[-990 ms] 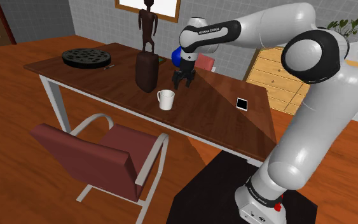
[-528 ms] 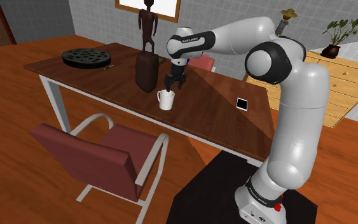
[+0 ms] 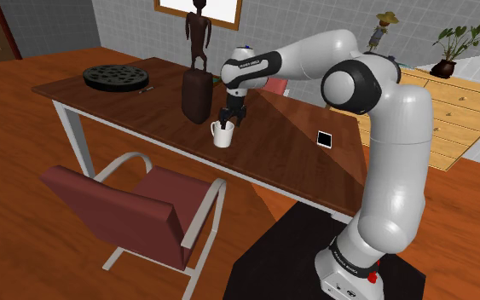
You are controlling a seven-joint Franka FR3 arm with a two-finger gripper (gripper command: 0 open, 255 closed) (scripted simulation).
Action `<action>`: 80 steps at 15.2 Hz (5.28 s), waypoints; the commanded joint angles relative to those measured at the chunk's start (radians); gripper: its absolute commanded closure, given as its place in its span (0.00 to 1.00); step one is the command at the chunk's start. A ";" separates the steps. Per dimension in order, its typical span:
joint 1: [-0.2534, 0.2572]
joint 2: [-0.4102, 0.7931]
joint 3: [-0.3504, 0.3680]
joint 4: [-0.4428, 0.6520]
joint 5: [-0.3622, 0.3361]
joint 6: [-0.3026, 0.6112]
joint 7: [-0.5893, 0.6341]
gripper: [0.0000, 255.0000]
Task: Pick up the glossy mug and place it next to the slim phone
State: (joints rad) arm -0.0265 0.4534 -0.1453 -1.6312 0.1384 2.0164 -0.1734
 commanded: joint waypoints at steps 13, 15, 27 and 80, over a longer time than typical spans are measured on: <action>0.001 0.003 0.001 -0.007 0.001 0.011 -0.001 1.00; 0.000 0.003 0.001 -0.007 0.001 0.011 -0.001 1.00; 0.001 -0.042 -0.004 0.063 -0.010 -0.103 0.012 1.00; -0.363 -0.301 -0.271 -0.002 -0.063 -0.329 -0.593 1.00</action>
State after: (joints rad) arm -0.3695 0.1395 -0.4027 -1.6443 0.0712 1.6883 -0.7316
